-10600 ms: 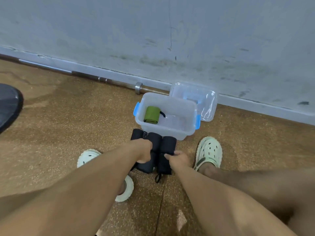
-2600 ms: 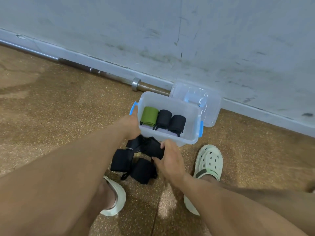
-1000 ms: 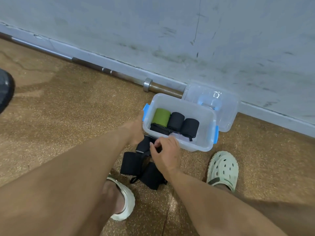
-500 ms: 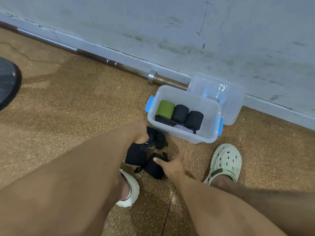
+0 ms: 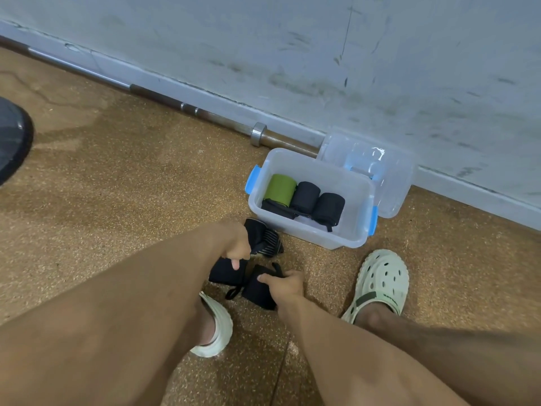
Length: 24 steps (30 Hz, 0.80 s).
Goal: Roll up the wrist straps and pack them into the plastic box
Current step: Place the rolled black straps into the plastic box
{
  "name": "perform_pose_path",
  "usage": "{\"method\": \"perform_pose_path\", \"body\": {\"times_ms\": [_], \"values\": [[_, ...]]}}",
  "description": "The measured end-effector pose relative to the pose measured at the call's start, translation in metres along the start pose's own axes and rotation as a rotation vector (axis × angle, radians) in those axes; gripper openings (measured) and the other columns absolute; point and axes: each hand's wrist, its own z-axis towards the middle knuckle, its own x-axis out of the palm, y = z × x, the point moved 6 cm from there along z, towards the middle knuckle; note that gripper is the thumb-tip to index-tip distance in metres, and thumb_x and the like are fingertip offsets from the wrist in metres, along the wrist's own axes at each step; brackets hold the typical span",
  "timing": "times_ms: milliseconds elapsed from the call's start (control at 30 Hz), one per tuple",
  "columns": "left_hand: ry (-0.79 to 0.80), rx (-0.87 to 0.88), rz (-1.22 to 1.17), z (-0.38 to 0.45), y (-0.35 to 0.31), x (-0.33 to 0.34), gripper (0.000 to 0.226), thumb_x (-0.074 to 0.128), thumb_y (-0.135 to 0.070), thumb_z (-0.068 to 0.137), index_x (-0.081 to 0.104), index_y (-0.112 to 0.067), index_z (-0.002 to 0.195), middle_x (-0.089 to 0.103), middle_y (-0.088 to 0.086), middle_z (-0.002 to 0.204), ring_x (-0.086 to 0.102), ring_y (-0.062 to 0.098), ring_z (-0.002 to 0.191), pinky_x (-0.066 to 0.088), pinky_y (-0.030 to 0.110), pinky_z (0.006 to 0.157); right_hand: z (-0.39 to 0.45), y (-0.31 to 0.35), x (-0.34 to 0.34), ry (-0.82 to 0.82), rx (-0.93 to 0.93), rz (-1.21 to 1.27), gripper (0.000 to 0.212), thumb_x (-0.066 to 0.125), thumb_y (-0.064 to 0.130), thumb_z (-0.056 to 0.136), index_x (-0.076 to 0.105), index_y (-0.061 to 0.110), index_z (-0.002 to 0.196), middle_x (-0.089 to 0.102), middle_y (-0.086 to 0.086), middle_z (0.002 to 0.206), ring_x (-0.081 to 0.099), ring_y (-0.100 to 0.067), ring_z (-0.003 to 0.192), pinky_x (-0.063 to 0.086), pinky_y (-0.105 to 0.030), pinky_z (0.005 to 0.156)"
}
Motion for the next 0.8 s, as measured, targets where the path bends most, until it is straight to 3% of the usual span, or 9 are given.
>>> {"method": "perform_pose_path", "body": {"times_ms": [133,233,300,367,500,667,800], "values": [[-0.067,0.030,-0.126,-0.002,0.003,0.019,0.041,0.066,-0.031,0.097,0.065,-0.004,0.128,0.063,0.012,0.131,0.059,0.032,0.120,0.049,0.042,0.104,-0.003,0.007,-0.019,0.100,-0.061,-0.004,0.064,0.092,0.018,0.069,0.047,0.020,0.114,0.061,-0.008,0.114,0.066,-0.025,0.096,0.062,-0.048,0.078],[0.010,0.052,-0.268,-0.006,0.008,0.036,0.060,0.078,-0.028,0.088,0.056,-0.011,0.142,0.057,0.008,0.140,0.057,0.030,0.122,0.056,0.038,0.093,-0.010,0.023,-0.028,0.215,-0.118,0.059,0.063,0.092,0.013,0.070,0.051,0.019,0.118,0.062,-0.012,0.122,0.068,-0.030,0.105,0.060,-0.055,0.089],[0.090,0.076,-0.458,-0.010,0.007,0.044,0.068,0.084,-0.020,0.081,0.055,-0.014,0.142,0.062,0.006,0.132,0.062,0.024,0.115,0.059,0.036,0.091,-0.018,0.036,-0.028,0.290,-0.143,0.109,0.064,0.089,0.009,0.074,0.049,0.016,0.123,0.061,-0.013,0.126,0.066,-0.032,0.111,0.057,-0.058,0.094],[0.118,0.103,-0.626,-0.017,0.004,0.043,0.060,0.087,-0.013,0.078,0.063,-0.014,0.132,0.072,0.004,0.112,0.069,0.018,0.098,0.059,0.036,0.093,-0.025,0.047,-0.022,0.382,-0.161,0.139,0.067,0.089,0.007,0.074,0.050,0.013,0.127,0.062,-0.015,0.130,0.066,-0.034,0.114,0.056,-0.061,0.096],[0.077,0.147,-0.725,-0.031,0.008,0.028,0.058,0.093,-0.011,0.067,0.067,-0.019,0.118,0.078,0.001,0.104,0.073,0.021,0.104,0.058,0.041,0.097,-0.040,0.066,-0.011,0.499,-0.246,0.132,0.069,0.089,0.004,0.073,0.051,0.014,0.130,0.064,-0.014,0.130,0.068,-0.032,0.115,0.056,-0.058,0.096],[-0.018,0.184,-0.809,-0.050,0.023,0.009,0.078,0.094,-0.003,0.054,0.057,-0.018,0.121,0.073,0.007,0.118,0.071,0.022,0.108,0.057,0.043,0.098,-0.054,0.093,-0.002,0.521,-0.422,0.024,0.096,0.098,0.018,0.056,0.052,0.025,0.140,0.062,-0.003,0.133,0.066,-0.018,0.117,0.057,-0.047,0.099],[-0.102,0.240,-0.845,-0.066,0.023,-0.019,0.083,0.091,-0.001,0.048,0.056,-0.019,0.121,0.071,0.006,0.120,0.069,0.023,0.111,0.054,0.048,0.101,-0.065,0.118,0.002,0.531,-0.505,0.009,0.093,0.097,0.011,0.062,0.051,0.028,0.141,0.067,-0.003,0.127,0.067,-0.018,0.116,0.057,-0.043,0.101]]}}
